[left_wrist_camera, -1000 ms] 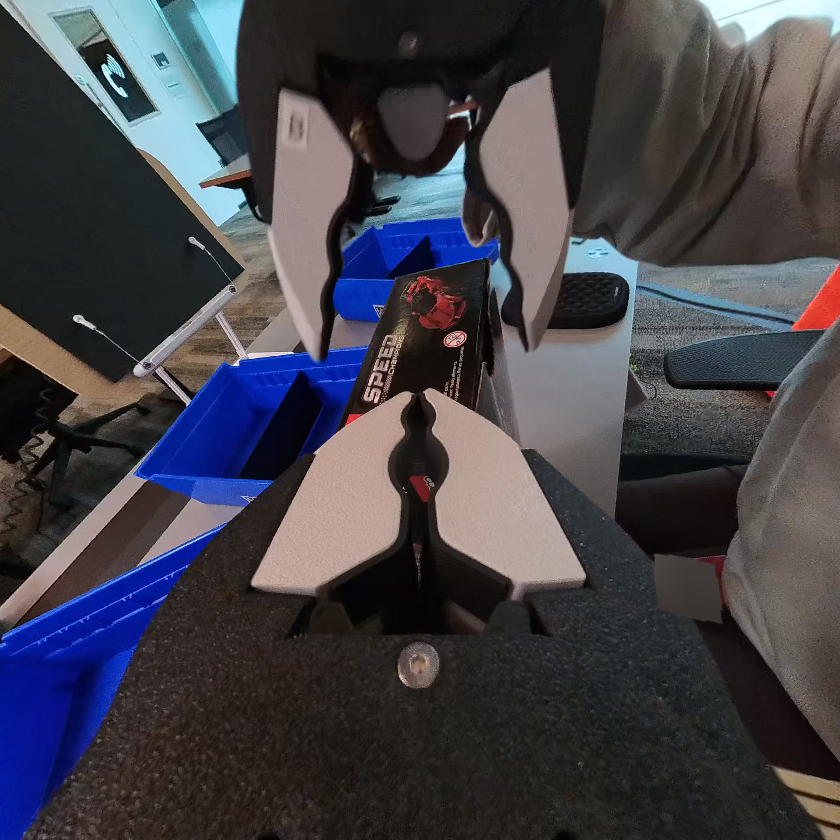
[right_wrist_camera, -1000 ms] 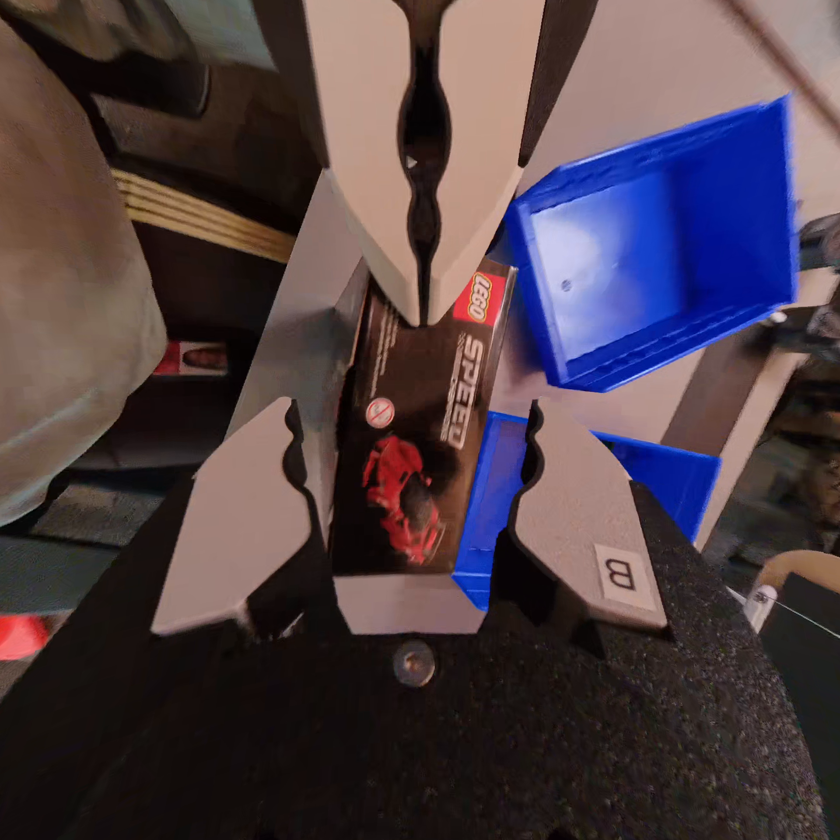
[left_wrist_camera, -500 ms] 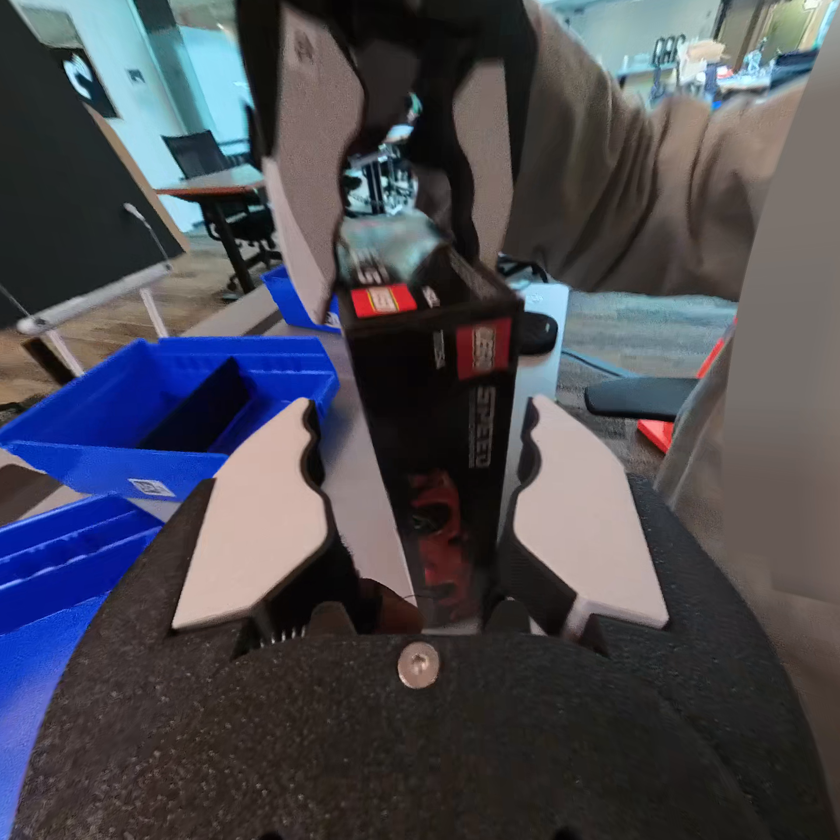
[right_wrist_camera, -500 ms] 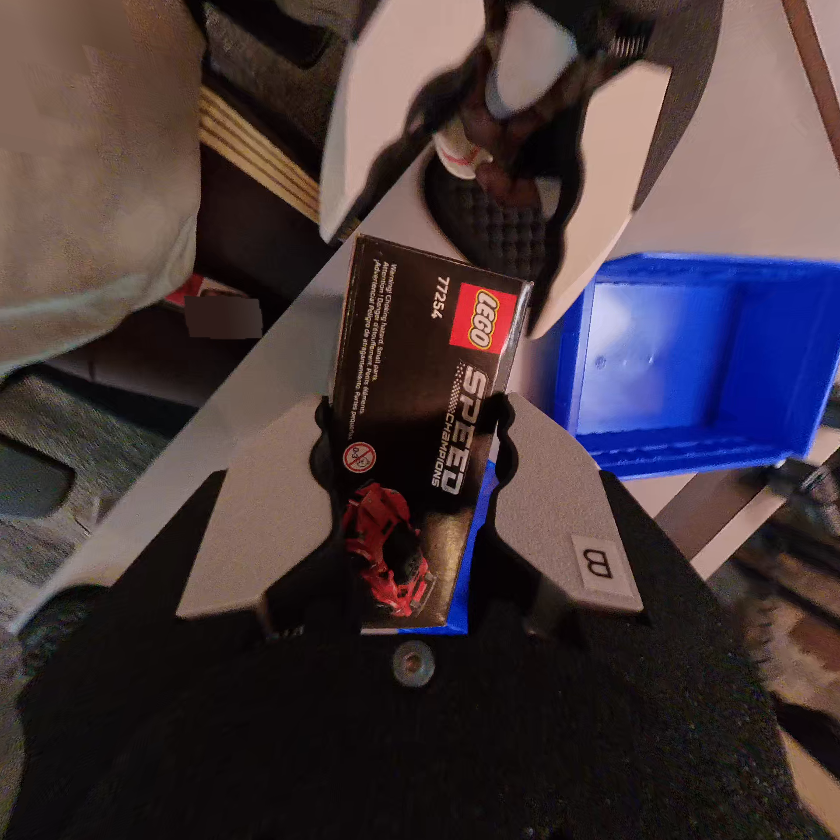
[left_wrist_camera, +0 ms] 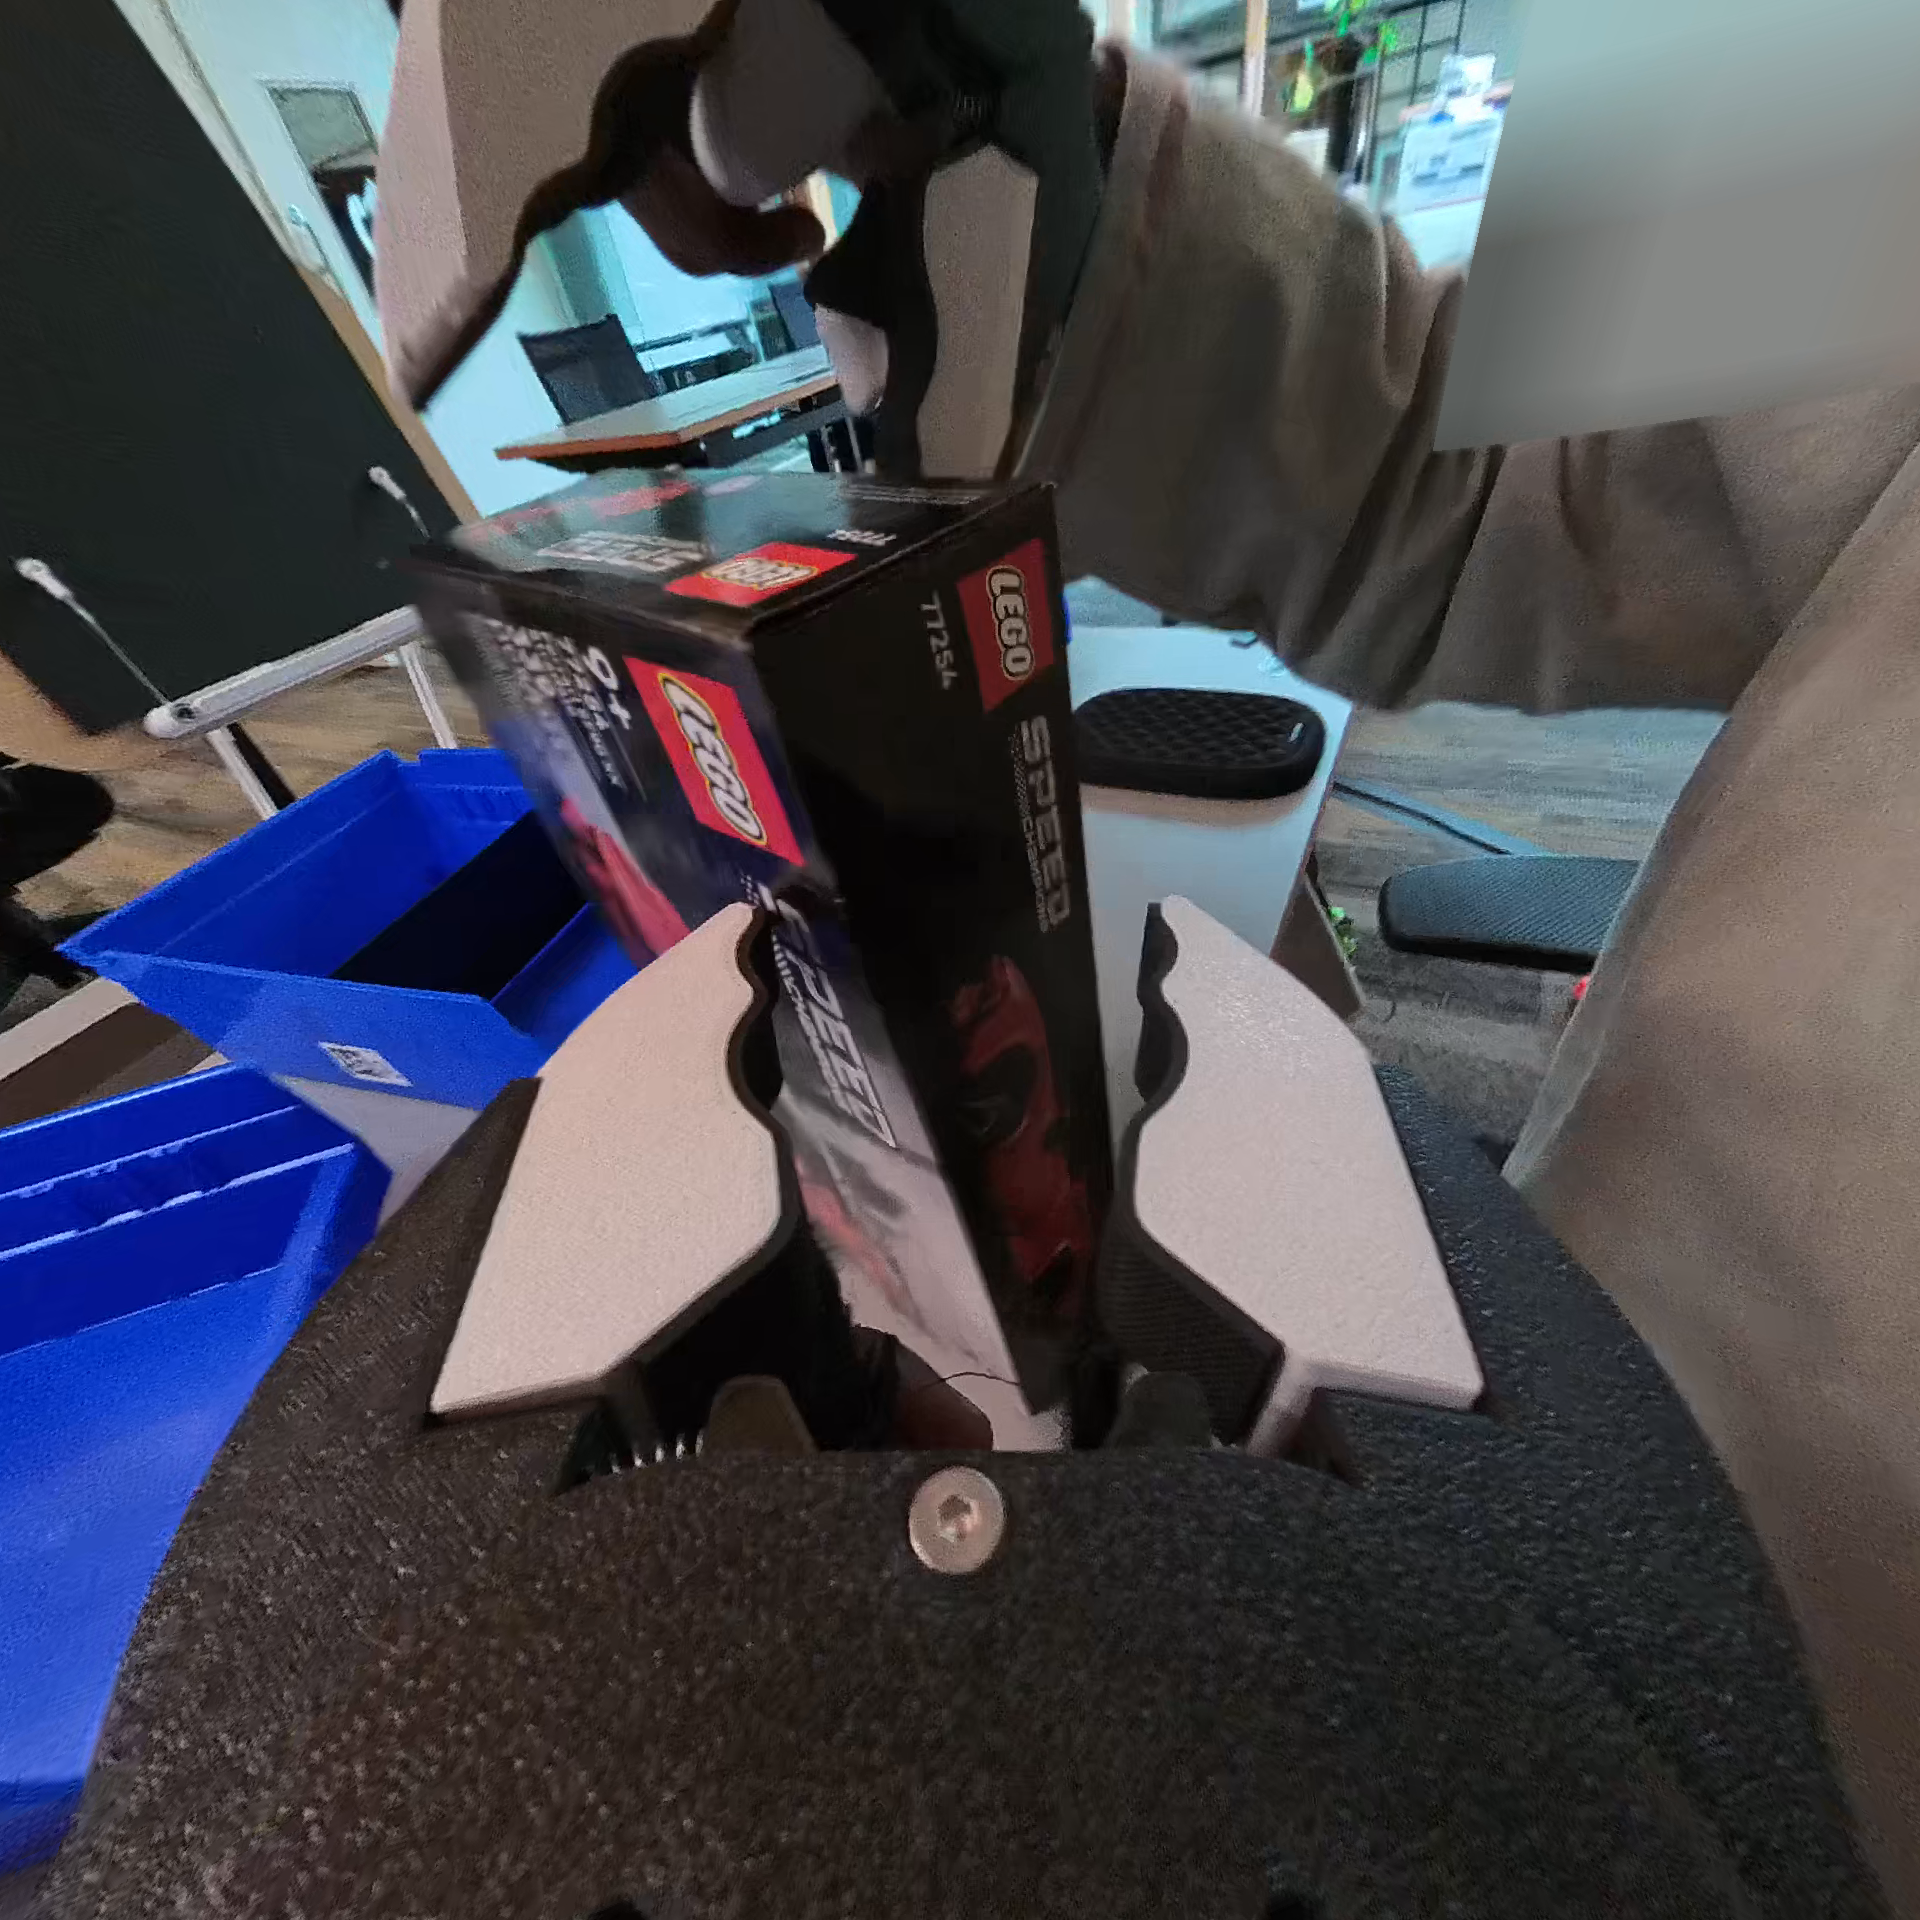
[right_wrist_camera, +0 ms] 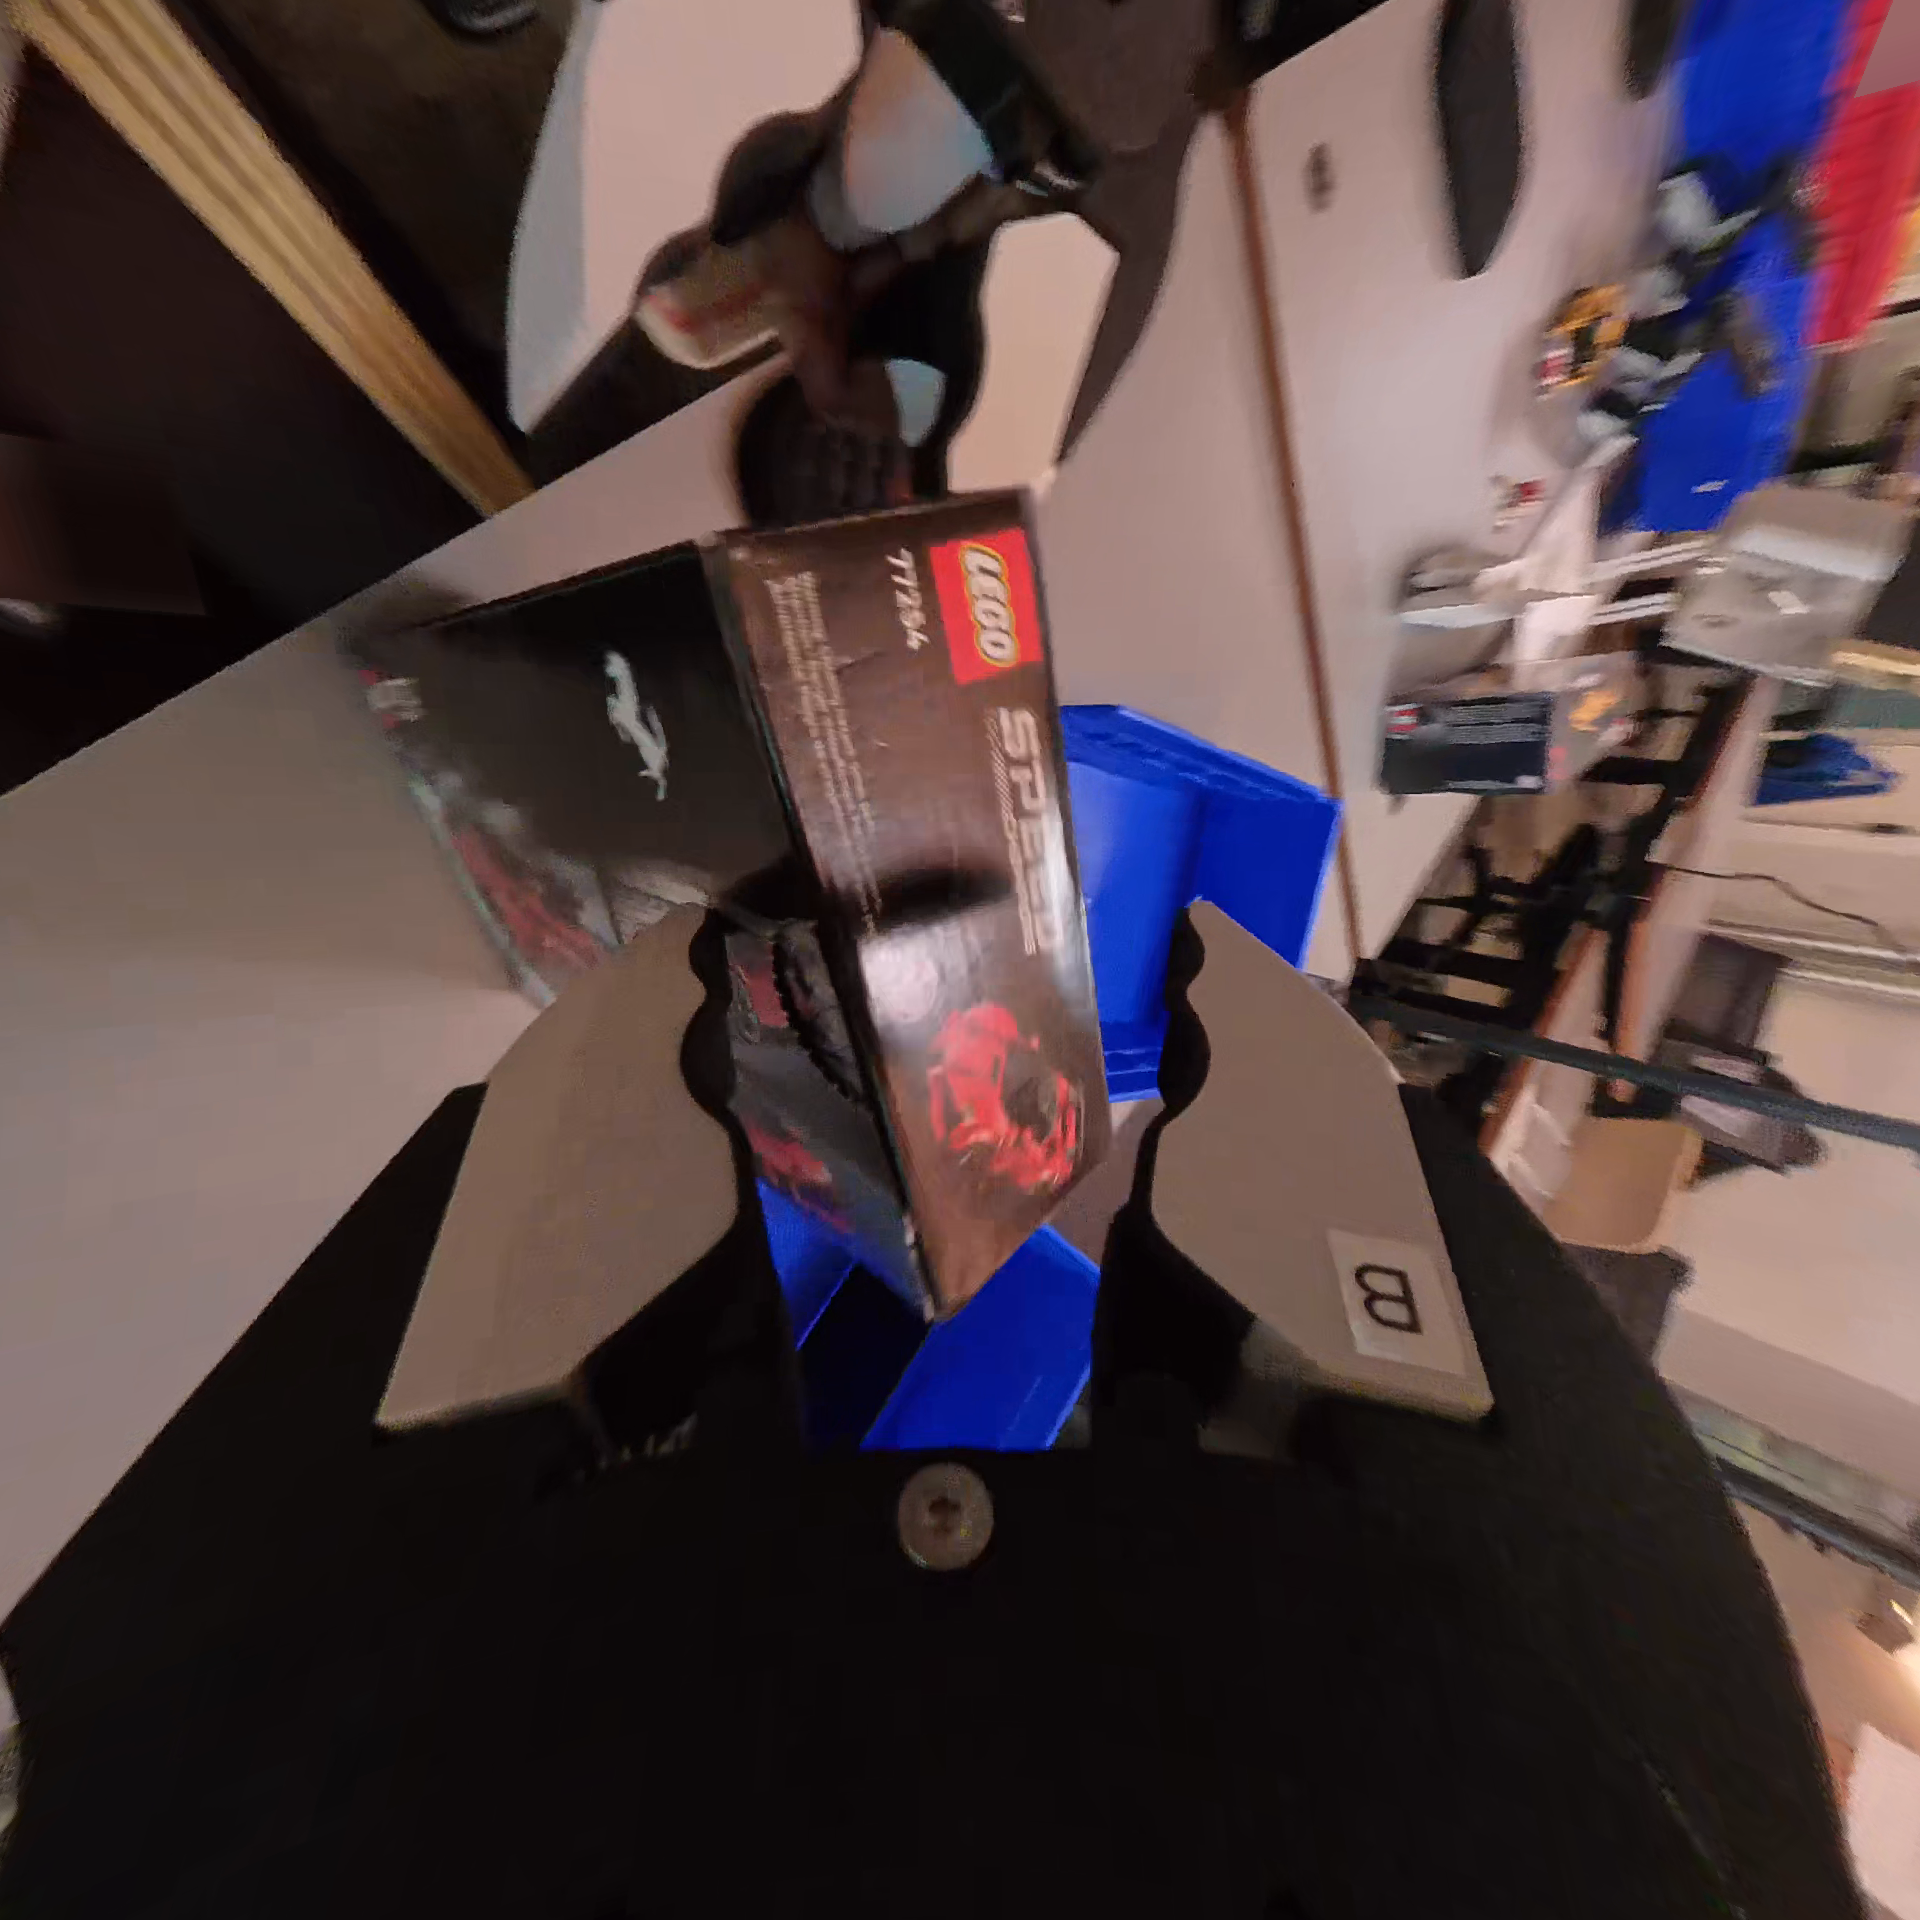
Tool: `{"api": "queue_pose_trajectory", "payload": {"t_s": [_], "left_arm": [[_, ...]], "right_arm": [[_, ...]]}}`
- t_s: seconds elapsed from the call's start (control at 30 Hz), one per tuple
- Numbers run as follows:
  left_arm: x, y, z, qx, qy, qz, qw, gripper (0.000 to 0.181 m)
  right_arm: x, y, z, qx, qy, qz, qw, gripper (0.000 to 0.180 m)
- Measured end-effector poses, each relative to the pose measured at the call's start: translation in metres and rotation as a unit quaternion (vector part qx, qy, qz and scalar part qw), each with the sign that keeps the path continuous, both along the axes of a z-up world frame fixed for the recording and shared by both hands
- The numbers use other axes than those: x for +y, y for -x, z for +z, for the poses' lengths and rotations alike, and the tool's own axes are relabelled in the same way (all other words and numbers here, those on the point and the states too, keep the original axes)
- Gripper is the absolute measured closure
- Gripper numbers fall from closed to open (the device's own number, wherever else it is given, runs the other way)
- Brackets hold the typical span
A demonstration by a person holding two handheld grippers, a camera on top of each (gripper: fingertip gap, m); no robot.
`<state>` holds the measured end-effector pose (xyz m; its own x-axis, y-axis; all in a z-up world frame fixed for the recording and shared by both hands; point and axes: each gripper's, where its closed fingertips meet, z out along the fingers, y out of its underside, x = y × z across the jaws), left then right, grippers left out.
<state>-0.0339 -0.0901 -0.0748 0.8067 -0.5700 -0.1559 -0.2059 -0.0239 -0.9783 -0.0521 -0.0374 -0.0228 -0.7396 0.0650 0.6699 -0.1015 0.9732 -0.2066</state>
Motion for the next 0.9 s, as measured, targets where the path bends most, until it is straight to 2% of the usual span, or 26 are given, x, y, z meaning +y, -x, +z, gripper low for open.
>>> {"api": "queue_pose_trajectory", "payload": {"t_s": [0.1, 0.2, 0.3, 0.37, 0.43, 0.5, 0.6, 0.63, 0.67, 0.73, 0.8, 0.9], "left_arm": [[-0.001, -0.015, 0.001, -0.026, -0.009, -0.005, 1.000, 0.115], [0.003, -0.029, 0.003, -0.057, -0.021, -0.017, 0.998, 0.116], [0.005, -0.032, 0.002, -0.061, -0.032, -0.029, 0.997, 0.115], [0.006, -0.015, 0.009, -0.073, -0.049, -0.026, 0.996, 0.111], [0.011, 0.018, 0.019, -0.100, -0.064, -0.007, 0.993, 0.106], [0.023, 0.045, 0.018, -0.122, -0.042, -0.012, 0.992, 0.100], [0.055, 0.073, 0.012, -0.153, -0.009, -0.016, 0.988, 0.096], [0.066, 0.076, 0.011, -0.163, -0.003, -0.024, 0.986, 0.096], [0.075, 0.074, 0.009, -0.172, 0.005, -0.038, 0.984, 0.096], [0.087, 0.067, 0.003, -0.182, 0.023, -0.064, 0.981, 0.096], [0.089, 0.059, 0.004, -0.195, 0.023, -0.094, 0.976, 0.096], [0.084, 0.052, 0.005, -0.198, 0.010, -0.104, 0.975, 0.105]], "right_arm": [[0.015, -0.006, 0.007, 0.094, 0.025, -0.028, 0.995, 0.097], [0.033, -0.015, 0.006, 0.171, 0.077, -0.076, 0.979, 0.111], [0.046, -0.029, -0.001, 0.202, 0.170, -0.110, 0.958, 0.113], [0.062, -0.042, -0.002, 0.207, 0.247, -0.157, 0.934, 0.113], [0.071, -0.057, -0.006, 0.192, 0.354, -0.194, 0.895, 0.114], [0.074, -0.067, -0.013, 0.176, 0.444, -0.234, 0.847, 0.113], [0.045, -0.071, -0.016, 0.159, 0.591, -0.248, 0.751, 0.090], [0.034, -0.070, -0.018, 0.161, 0.629, -0.256, 0.716, 0.076], [0.029, -0.067, -0.025, 0.168, 0.651, -0.288, 0.682, 0.069], [0.013, -0.060, -0.039, 0.182, 0.672, -0.328, 0.638, 0.061], [-0.004, -0.049, -0.057, 0.191, 0.658, -0.366, 0.630, 0.058], [-0.007, -0.033, -0.077, 0.216, 0.590, -0.425, 0.652, 0.061]]}}
